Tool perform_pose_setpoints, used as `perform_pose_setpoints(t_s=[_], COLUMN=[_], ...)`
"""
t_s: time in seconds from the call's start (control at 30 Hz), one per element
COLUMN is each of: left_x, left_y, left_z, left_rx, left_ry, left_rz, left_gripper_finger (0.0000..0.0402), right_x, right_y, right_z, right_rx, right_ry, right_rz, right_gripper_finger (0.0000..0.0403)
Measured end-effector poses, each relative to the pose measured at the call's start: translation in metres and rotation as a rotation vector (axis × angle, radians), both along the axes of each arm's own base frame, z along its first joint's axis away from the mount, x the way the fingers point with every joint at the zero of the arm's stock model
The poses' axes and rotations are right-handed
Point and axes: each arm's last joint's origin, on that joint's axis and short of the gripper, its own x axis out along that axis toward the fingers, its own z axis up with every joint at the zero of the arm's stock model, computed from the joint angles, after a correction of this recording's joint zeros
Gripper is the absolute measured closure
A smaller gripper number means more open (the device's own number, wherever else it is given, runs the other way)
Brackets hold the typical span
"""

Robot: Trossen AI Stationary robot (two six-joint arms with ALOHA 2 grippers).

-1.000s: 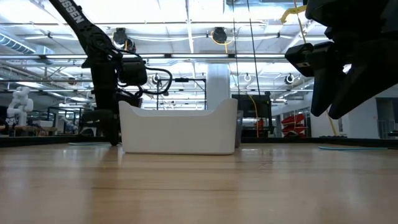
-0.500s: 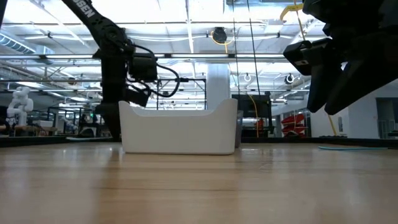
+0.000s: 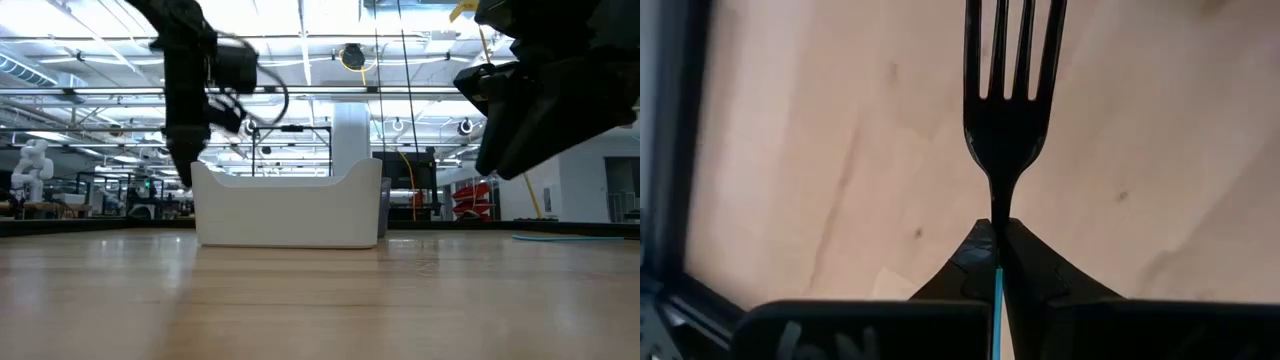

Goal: Sort silverware by color (type)
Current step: Put the left blue fork into the blue bin

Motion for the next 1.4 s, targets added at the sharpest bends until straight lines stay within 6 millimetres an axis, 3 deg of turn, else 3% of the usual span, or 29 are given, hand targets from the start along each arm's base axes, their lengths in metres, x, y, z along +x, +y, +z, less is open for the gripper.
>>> perform_pose_setpoints(t_s=[0.2,0.33,0.6,0.73,1.03,1.4], left_x=[0.001,0.001,0.007,0.010,0.024,0.036], left_y=[-0.025,-0.047,-0.102,-0.123,-0.148,-0.150], left_z=[0.045,0.063,0.066,0.067,0.077,0.088], left_rx=[0.055,0.053,-0.015,-0.055,-0.030,0.054], left_ry=[-0.193,-0.271,-0.331,-0.400,-0.558,-0.725], left_rz=[0.007,-0.016,-0.074,-0.019,-0.091,-0.132], left_gripper_finger=[0.0399,0.0399,0.0399,0.0399,0.0399,0.0399], right_x=[0.001,0.001,0.008,0.014,0.016,0.007], right_y=[0.000,0.000,-0.003,-0.004,-0.010,-0.013], right_z=[0.000,0.001,0.005,0.010,0.009,-0.003], right_rx=[-0.029,-0.059,-0.172,-0.202,-0.203,-0.270], right_ry=[-0.012,-0.026,-0.107,-0.177,-0.172,-0.084], right_rz=[0.012,0.038,0.068,0.077,0.064,0.117], right_gripper_finger=[0.0314,0.0314,0.0314,0.0314,0.0314,0.0314])
